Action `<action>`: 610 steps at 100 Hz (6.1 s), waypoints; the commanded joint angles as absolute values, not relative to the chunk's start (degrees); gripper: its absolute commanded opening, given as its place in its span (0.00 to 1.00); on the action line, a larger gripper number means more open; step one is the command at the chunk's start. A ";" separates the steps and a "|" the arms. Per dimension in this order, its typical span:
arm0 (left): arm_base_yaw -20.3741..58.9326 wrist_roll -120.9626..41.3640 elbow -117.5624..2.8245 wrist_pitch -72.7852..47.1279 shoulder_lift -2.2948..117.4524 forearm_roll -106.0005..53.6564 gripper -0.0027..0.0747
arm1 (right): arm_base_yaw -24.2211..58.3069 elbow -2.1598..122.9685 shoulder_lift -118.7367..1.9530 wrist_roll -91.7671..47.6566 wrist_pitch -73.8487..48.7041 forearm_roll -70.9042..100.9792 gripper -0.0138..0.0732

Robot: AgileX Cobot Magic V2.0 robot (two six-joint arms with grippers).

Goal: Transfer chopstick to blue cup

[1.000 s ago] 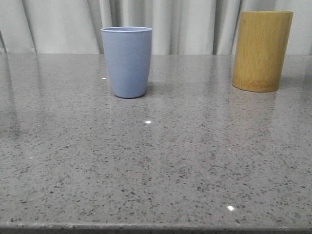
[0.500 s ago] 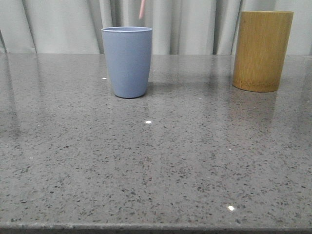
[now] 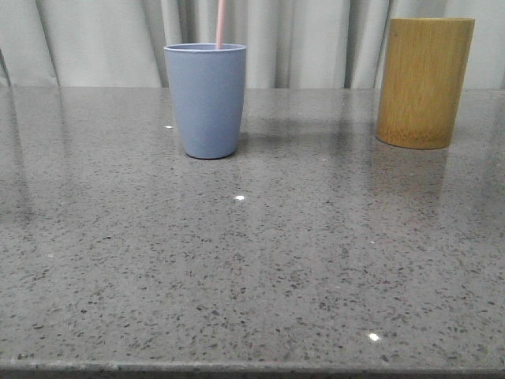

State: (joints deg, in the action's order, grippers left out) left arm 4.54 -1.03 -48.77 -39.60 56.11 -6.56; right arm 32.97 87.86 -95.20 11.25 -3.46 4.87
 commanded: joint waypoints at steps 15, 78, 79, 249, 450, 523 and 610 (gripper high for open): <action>4.36 -0.74 -50.23 -36.03 55.20 -6.95 0.67 | 33.01 89.85 -92.52 10.52 0.62 4.78 0.72; 4.36 -0.74 -50.23 -36.03 55.20 -6.95 0.67 | 13.71 84.08 -73.21 10.47 -23.17 -3.52 0.72; 4.36 -0.74 -50.23 -36.03 55.20 -6.95 0.67 | 13.51 83.74 -72.84 10.47 -23.32 -3.61 0.72; 4.36 -0.63 -50.15 -35.76 51.98 -7.40 0.01 | 10.11 45.09 -39.05 10.47 -32.21 -6.82 0.08; 1.97 -0.64 0.59 -1.79 -2.24 1.64 0.01 | 10.11 45.09 -39.22 10.47 -32.74 -6.82 0.08; 1.97 -0.64 0.59 -1.79 -2.24 1.64 0.01 | 10.11 42.01 -36.62 9.65 -31.74 -8.03 0.08; 1.97 -0.64 0.59 -1.79 -2.24 1.64 0.01 | 3.16 4.76 1.48 9.42 -7.66 -6.72 0.08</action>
State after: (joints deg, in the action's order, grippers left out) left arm 2.14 -1.03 0.12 -6.07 -0.24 2.08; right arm 3.50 4.49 0.52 10.12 -15.76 -6.65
